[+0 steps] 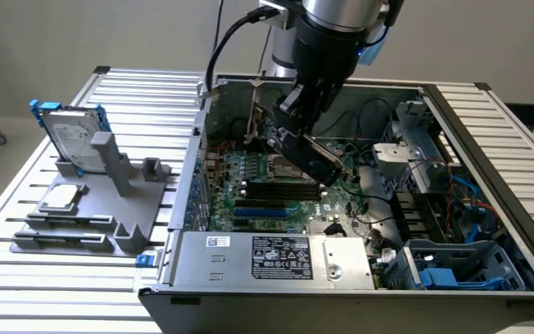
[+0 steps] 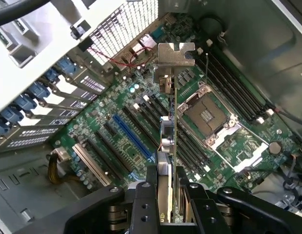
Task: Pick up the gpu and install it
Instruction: 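Insert the gpu into the slot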
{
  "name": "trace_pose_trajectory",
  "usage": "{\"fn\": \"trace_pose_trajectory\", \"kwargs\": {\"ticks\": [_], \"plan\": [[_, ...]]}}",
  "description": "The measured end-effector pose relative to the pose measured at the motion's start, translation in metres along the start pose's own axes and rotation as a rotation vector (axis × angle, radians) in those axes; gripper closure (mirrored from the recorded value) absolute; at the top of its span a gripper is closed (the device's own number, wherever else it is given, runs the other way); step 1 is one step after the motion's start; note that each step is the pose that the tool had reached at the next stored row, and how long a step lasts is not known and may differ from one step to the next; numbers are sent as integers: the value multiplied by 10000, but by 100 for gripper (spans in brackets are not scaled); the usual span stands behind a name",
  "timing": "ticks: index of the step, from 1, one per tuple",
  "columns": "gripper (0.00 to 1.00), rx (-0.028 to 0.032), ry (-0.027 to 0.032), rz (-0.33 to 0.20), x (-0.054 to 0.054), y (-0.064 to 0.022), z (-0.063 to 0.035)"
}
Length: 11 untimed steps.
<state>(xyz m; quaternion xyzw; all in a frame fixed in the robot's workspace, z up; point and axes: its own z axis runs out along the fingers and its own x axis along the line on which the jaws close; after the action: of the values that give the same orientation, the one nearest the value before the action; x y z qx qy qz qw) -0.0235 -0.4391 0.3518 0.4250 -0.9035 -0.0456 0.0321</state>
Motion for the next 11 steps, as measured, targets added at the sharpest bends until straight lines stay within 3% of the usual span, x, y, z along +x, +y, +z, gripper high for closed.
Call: {"fn": "trace_pose_trajectory", "kwargs": {"ticks": [11], "plan": [[74,-196,-99,-2028,0,-8,80]]}}
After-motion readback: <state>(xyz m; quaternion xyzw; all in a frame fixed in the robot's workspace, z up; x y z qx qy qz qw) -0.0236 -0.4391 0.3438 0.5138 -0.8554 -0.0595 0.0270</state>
